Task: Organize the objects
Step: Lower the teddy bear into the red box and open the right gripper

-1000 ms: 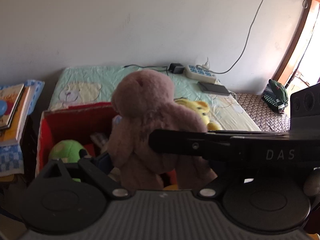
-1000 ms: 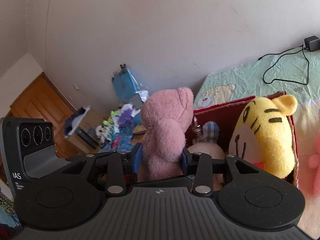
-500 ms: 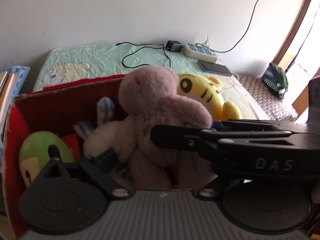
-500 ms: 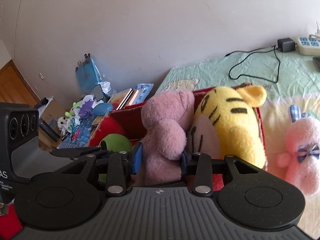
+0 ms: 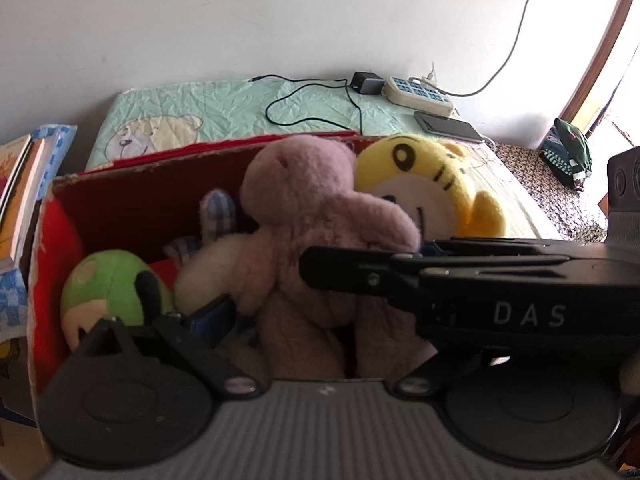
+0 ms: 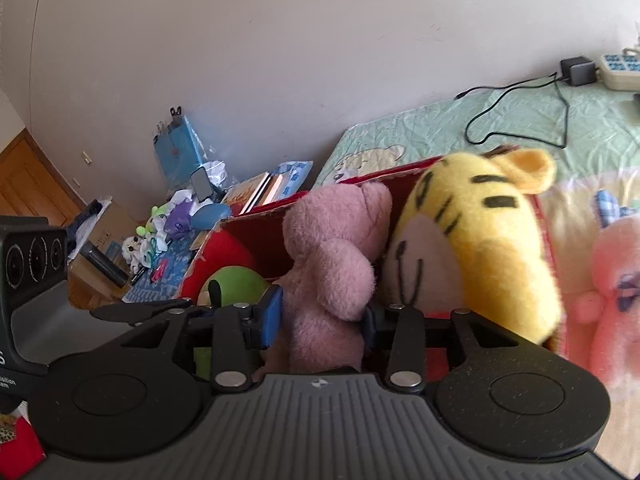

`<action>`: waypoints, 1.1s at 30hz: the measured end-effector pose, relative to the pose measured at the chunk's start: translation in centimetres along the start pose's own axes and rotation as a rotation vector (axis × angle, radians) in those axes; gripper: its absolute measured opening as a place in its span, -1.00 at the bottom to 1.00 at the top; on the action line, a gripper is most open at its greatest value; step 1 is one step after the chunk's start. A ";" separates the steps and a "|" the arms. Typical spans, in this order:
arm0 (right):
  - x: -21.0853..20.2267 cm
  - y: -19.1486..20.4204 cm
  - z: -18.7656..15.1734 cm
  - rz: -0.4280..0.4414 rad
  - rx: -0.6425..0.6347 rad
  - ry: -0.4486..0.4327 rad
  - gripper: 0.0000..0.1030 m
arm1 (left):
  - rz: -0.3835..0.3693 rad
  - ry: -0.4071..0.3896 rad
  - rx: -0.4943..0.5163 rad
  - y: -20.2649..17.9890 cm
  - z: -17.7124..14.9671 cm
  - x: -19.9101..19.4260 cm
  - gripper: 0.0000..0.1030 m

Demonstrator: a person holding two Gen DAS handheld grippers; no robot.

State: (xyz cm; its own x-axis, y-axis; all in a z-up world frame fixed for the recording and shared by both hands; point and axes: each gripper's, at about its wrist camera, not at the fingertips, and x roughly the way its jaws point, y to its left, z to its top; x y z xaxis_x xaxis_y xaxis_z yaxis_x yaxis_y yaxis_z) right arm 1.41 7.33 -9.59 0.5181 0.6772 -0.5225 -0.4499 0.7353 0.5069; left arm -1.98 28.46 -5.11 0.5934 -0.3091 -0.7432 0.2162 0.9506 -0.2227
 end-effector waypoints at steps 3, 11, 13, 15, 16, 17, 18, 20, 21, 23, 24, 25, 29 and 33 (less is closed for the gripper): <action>-1.0 -0.3 -0.2 -0.015 0.007 -0.018 -0.17 | 0.003 0.002 0.008 -0.6 0.0 -0.1 0.84; -2.8 -1.1 -0.4 -0.041 0.051 -0.061 -0.23 | 0.086 0.046 -0.009 -1.3 0.1 -0.4 0.85; -3.2 -1.3 -0.5 -0.042 0.062 -0.068 -0.24 | 0.105 0.046 -0.011 -1.6 0.1 -0.7 0.85; -3.5 -1.2 -0.6 -0.055 0.058 -0.072 -0.24 | 0.129 0.041 -0.009 -2.1 0.1 -1.2 0.85; -3.6 -1.1 -0.7 -0.059 0.054 -0.073 -0.24 | 0.146 0.041 -0.005 -2.4 0.1 -1.4 0.85; -3.7 -1.1 -0.7 -0.060 0.051 -0.075 -0.23 | 0.168 0.043 -0.001 -2.7 0.2 -1.5 0.85; -3.8 -1.0 -0.7 -0.062 0.050 -0.075 -0.23 | 0.189 0.044 0.004 -2.9 0.2 -1.6 0.85; -4.0 -0.9 -0.8 -0.072 0.045 -0.075 -0.23 | 0.226 0.058 0.009 -3.4 0.2 -1.6 0.85; -4.2 -0.9 -0.8 -0.069 0.042 -0.076 -0.23 | 0.245 0.065 0.008 -3.6 0.1 -1.6 0.85; -4.4 -0.9 -0.9 -0.069 0.037 -0.073 -0.23 | 0.272 0.078 0.001 -3.8 0.0 -1.7 0.85; -4.6 -1.0 -0.9 -0.067 0.034 -0.074 -0.23 | 0.287 0.082 -0.003 -4.0 0.0 -1.7 0.85; -4.7 -1.0 -1.0 -0.063 0.033 -0.075 -0.23 | 0.301 0.083 -0.005 -4.1 -0.1 -1.9 0.85; -5.5 -1.0 -1.0 -0.058 0.025 -0.077 -0.23 | 0.367 0.080 -0.005 -5.1 -0.4 -2.5 0.85; -6.5 -1.1 -1.0 -0.056 0.013 -0.076 -0.23 | 0.410 0.081 -0.019 -6.0 -0.5 -3.0 0.85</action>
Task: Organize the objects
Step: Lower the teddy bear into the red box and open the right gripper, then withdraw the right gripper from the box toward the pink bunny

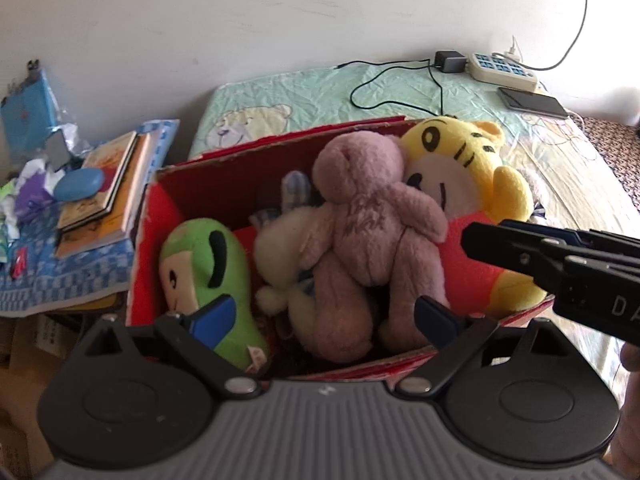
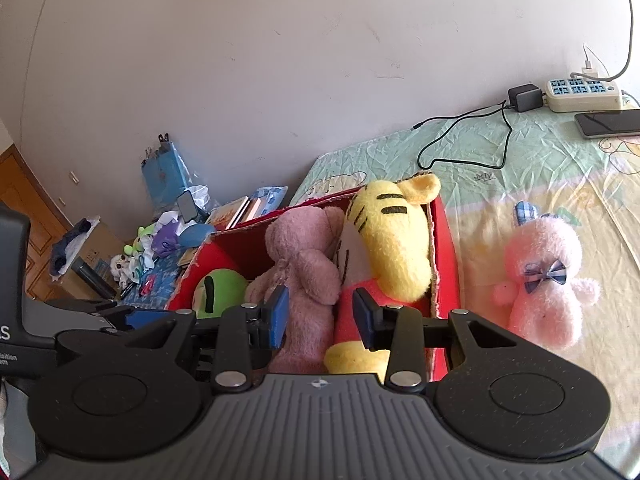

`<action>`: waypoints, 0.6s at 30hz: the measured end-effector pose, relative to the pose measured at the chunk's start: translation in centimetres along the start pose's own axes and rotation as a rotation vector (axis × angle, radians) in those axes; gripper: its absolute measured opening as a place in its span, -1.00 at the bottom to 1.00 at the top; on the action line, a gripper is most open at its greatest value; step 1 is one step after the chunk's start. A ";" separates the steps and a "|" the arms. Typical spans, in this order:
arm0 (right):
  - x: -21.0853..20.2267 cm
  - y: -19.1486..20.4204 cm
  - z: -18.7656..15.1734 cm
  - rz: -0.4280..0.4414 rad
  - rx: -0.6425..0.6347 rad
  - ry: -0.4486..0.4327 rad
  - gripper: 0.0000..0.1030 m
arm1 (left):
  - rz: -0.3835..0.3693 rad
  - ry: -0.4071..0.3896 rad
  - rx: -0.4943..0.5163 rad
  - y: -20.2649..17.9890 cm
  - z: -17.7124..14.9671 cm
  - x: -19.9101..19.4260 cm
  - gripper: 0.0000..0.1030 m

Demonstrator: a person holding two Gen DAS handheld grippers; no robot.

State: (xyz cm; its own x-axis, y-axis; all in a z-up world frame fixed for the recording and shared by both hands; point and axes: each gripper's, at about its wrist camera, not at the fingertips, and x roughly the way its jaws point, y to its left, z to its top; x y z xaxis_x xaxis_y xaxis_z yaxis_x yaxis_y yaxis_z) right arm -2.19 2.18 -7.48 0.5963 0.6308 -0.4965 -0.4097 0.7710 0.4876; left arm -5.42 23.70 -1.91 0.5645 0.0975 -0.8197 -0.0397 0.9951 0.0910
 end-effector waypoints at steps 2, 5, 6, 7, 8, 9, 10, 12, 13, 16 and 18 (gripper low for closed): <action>-0.5 -0.2 0.0 0.005 -0.001 0.001 -0.23 | 0.020 0.002 -0.005 -0.5 -0.1 -0.3 0.85; -1.1 -0.4 0.0 -0.004 -0.011 0.004 -0.23 | 0.063 0.005 -0.002 -1.4 -0.2 -0.8 0.85; -1.4 -0.6 -0.1 -0.003 -0.012 0.004 -0.23 | 0.075 0.006 -0.001 -1.8 -0.2 -0.9 0.85; -1.6 -0.7 0.0 0.000 -0.011 0.005 -0.23 | 0.083 0.006 -0.001 -2.1 -0.3 -1.1 0.85; -1.8 -1.0 0.0 0.002 -0.009 0.007 -0.23 | 0.089 0.006 -0.002 -2.4 -0.3 -1.3 0.85; -2.0 -1.1 0.0 0.003 -0.006 0.008 -0.23 | 0.093 0.006 -0.002 -2.7 -0.3 -1.4 0.85; -2.2 -1.3 0.0 0.005 -0.003 0.008 -0.23 | 0.096 0.004 -0.002 -3.0 -0.3 -1.6 0.85; -2.7 -1.8 0.1 0.010 0.001 0.007 -0.23 | 0.101 -0.003 0.001 -3.6 -0.4 -1.9 0.85; -2.9 -1.9 0.1 0.009 0.001 0.006 -0.23 | 0.104 -0.005 0.004 -3.9 -0.3 -2.0 0.85; -3.6 -2.4 0.2 0.012 0.004 0.002 -0.23 | 0.110 -0.011 0.014 -5.1 -0.2 -2.4 0.85; -4.0 -2.9 0.3 0.010 0.004 0.002 -0.23 | 0.108 -0.013 0.018 -5.8 -0.1 -2.6 0.85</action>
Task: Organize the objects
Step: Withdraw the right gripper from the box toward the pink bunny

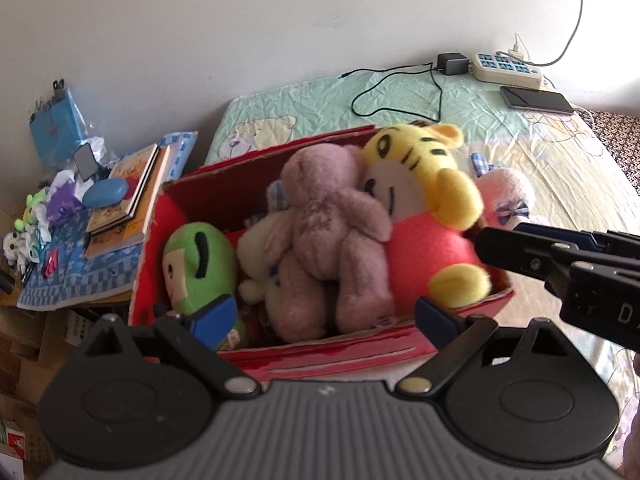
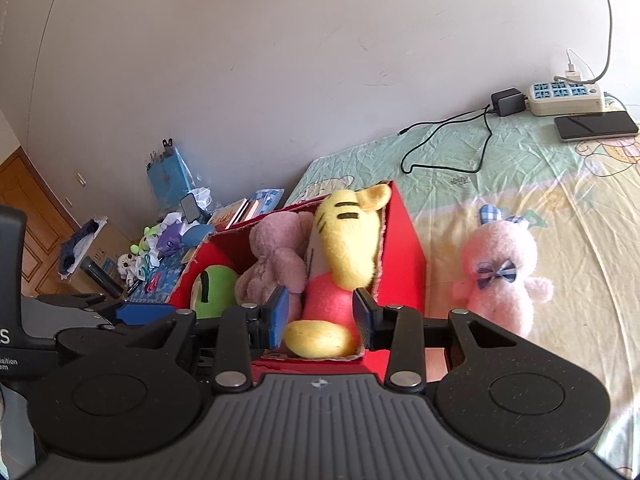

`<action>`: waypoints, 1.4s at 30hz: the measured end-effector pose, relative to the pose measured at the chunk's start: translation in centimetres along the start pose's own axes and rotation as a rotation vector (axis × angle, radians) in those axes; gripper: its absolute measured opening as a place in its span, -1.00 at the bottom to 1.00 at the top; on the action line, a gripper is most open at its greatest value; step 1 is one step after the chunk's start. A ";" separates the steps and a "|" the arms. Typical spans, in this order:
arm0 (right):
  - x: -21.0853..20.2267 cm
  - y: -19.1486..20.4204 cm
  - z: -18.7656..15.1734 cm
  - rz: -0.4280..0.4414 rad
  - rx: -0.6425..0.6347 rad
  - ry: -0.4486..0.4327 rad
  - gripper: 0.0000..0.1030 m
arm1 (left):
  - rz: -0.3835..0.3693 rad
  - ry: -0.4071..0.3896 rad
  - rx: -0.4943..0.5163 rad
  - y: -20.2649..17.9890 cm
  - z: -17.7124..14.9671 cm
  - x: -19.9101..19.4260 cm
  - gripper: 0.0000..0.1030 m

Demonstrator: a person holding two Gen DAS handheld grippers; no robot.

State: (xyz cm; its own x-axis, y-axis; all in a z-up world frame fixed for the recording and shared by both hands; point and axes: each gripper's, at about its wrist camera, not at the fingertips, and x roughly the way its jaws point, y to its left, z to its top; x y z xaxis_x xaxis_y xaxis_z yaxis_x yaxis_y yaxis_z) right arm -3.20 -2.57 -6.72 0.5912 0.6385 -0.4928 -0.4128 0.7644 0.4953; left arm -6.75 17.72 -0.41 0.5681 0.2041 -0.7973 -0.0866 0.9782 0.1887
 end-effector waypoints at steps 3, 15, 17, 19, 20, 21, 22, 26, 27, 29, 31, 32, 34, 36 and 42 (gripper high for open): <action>-0.6 -0.4 0.0 -0.012 -0.003 -0.002 -0.23 | -0.006 -0.005 0.004 -0.9 0.2 -0.3 0.85; -2.6 -3.7 0.2 -0.048 0.042 -0.011 -0.23 | -0.017 -0.021 0.041 -5.1 0.9 -1.2 0.85; -2.8 -4.3 0.2 -0.052 0.049 -0.011 -0.23 | -0.026 -0.020 0.047 -5.7 1.0 -1.3 0.85; -3.1 -4.8 0.2 -0.058 0.056 -0.011 -0.23 | -0.033 -0.018 0.053 -6.3 1.2 -1.3 0.85; -3.2 -5.2 0.2 -0.060 0.060 -0.011 -0.23 | -0.036 -0.018 0.056 -6.6 1.2 -1.3 0.85; -3.3 -5.4 0.2 -0.061 0.063 -0.010 -0.23 | -0.039 -0.018 0.059 -6.9 1.3 -1.3 0.85; -3.4 -5.7 0.2 -0.064 0.067 -0.010 -0.23 | -0.043 -0.018 0.063 -7.3 1.4 -1.3 0.85; -3.8 -6.8 0.3 -0.071 0.079 -0.008 -0.23 | -0.055 -0.012 0.081 -8.6 1.6 -1.0 0.85; -3.9 -7.1 0.3 -0.073 0.083 -0.007 -0.23 | -0.058 -0.010 0.086 -9.0 1.6 -1.0 0.85; -4.1 -7.7 0.4 -0.078 0.091 -0.004 -0.23 | -0.064 -0.007 0.095 -9.7 1.7 -0.9 0.84; -4.3 -8.3 0.4 -0.082 0.099 -0.003 -0.23 | -0.066 -0.004 0.103 -10.3 1.7 -0.8 0.84; -4.4 -8.7 0.4 -0.084 0.102 -0.001 -0.23 | -0.069 -0.003 0.107 -10.6 1.8 -0.7 0.84; -4.6 -9.3 0.5 -0.088 0.112 -0.001 -0.23 | -0.071 0.001 0.113 -11.3 1.8 -0.6 0.84; -4.8 -9.8 0.5 -0.092 0.122 0.001 -0.23 | -0.077 0.002 0.122 -11.9 1.9 -0.5 0.84; -4.9 -11.7 0.5 -0.099 0.152 0.014 -0.22 | -0.097 0.003 0.152 -13.7 2.0 -0.2 0.84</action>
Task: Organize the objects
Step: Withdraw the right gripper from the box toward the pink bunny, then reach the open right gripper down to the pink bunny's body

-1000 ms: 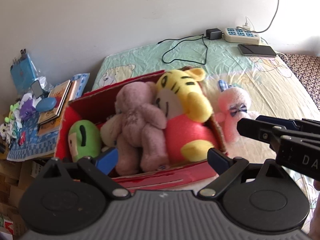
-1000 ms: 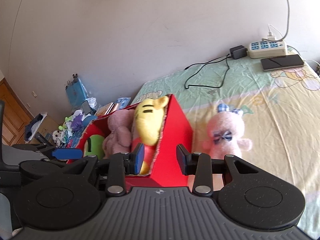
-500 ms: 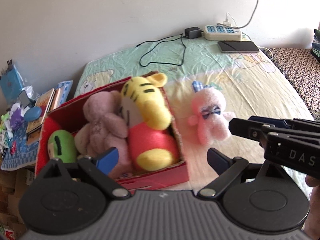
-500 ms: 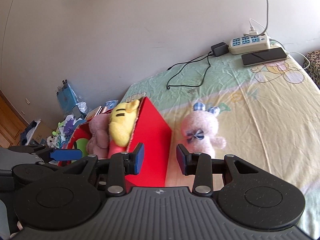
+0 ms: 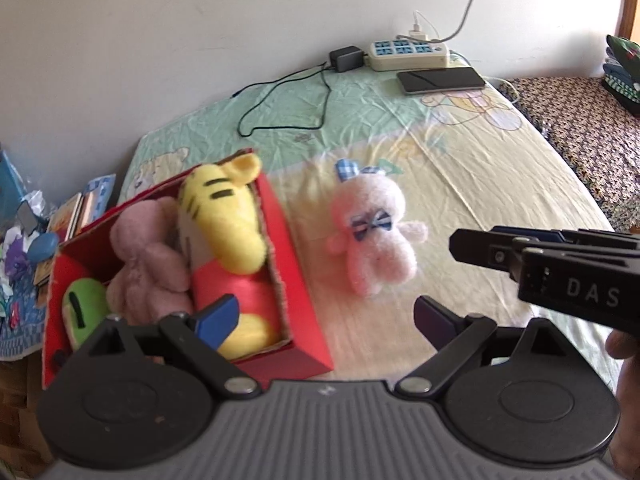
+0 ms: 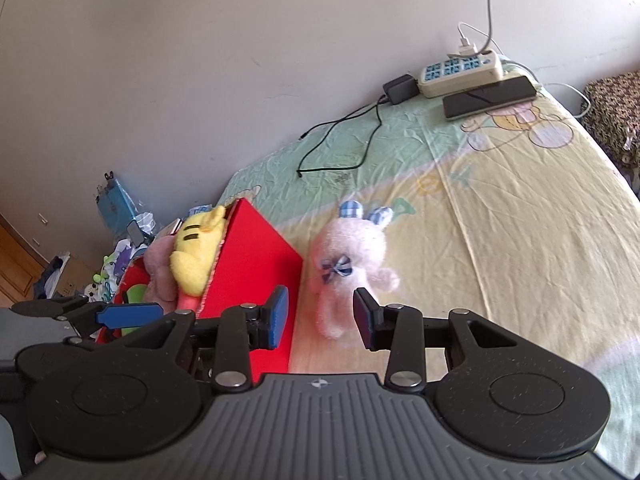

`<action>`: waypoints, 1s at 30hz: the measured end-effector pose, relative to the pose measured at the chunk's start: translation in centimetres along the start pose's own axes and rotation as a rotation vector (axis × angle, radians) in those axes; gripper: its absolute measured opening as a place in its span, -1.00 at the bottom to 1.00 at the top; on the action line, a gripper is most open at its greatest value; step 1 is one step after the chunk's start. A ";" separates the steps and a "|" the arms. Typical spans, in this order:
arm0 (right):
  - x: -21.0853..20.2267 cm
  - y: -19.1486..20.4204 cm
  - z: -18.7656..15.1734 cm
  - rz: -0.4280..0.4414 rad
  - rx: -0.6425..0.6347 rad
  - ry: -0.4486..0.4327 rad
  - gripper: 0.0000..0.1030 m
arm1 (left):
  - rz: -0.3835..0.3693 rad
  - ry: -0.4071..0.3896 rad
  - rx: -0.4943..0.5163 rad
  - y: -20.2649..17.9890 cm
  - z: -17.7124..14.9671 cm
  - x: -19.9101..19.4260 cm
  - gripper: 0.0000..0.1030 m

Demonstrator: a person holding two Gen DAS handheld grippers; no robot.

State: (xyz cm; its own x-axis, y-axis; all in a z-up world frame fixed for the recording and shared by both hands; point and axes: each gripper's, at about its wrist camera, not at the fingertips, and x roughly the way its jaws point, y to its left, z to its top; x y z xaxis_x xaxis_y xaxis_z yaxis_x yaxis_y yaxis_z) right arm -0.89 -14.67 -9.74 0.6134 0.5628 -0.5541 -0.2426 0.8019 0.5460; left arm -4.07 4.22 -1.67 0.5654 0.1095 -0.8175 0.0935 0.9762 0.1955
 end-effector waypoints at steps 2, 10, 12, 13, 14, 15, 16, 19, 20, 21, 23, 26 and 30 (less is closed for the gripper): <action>0.1 -0.8 0.1 0.001 0.024 0.009 -0.22 | -0.013 -0.002 0.014 -0.7 -0.1 0.2 0.84; 1.4 -3.8 0.6 -0.001 0.080 0.060 -0.22 | -0.102 -0.003 0.063 -3.6 -0.9 2.5 0.82; 1.9 -4.4 0.8 0.010 0.090 0.078 -0.21 | -0.110 -0.001 0.077 -4.2 -1.1 3.3 0.81; 2.2 -4.7 0.9 0.015 0.093 0.084 -0.21 | -0.118 -0.002 0.083 -4.4 -1.2 3.7 0.81; 2.5 -4.9 1.0 0.016 0.096 0.091 -0.22 | -0.126 -0.001 0.087 -4.6 -1.2 4.1 0.81; 2.9 -5.2 1.1 0.018 0.100 0.100 -0.21 | -0.134 0.003 0.090 -4.8 -1.3 4.5 0.81; 3.3 -5.5 1.2 0.025 0.106 0.113 -0.20 | -0.142 0.004 0.093 -4.9 -1.3 4.8 0.81; 4.8 -6.3 1.5 0.066 0.133 0.159 -0.19 | -0.160 0.008 0.108 -5.4 -1.4 5.9 0.81; 5.3 -6.5 1.5 0.081 0.145 0.177 -0.19 | -0.167 0.010 0.113 -5.6 -1.5 6.3 0.81; 5.9 -6.8 1.6 0.092 0.157 0.193 -0.19 | -0.177 0.012 0.118 -5.7 -1.6 6.6 0.81; 6.9 -7.2 1.8 0.109 0.174 0.213 -0.17 | -0.194 0.019 0.127 -5.9 -1.7 7.2 0.81; 8.5 -7.3 2.0 0.135 0.179 0.261 -0.16 | -0.209 0.034 0.134 -5.9 -2.0 7.9 0.81; 10.7 -7.0 2.1 0.154 0.153 0.309 -0.16 | -0.223 0.052 0.123 -5.6 -1.9 8.8 0.81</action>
State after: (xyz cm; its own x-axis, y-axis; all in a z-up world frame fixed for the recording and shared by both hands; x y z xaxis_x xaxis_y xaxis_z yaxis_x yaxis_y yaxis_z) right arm 8.97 -14.71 -18.17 0.3173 0.7270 -0.6089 -0.1846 0.6771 0.7123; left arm -1.16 0.11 -11.00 0.4771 -0.0935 -0.8739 0.3116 0.9477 0.0687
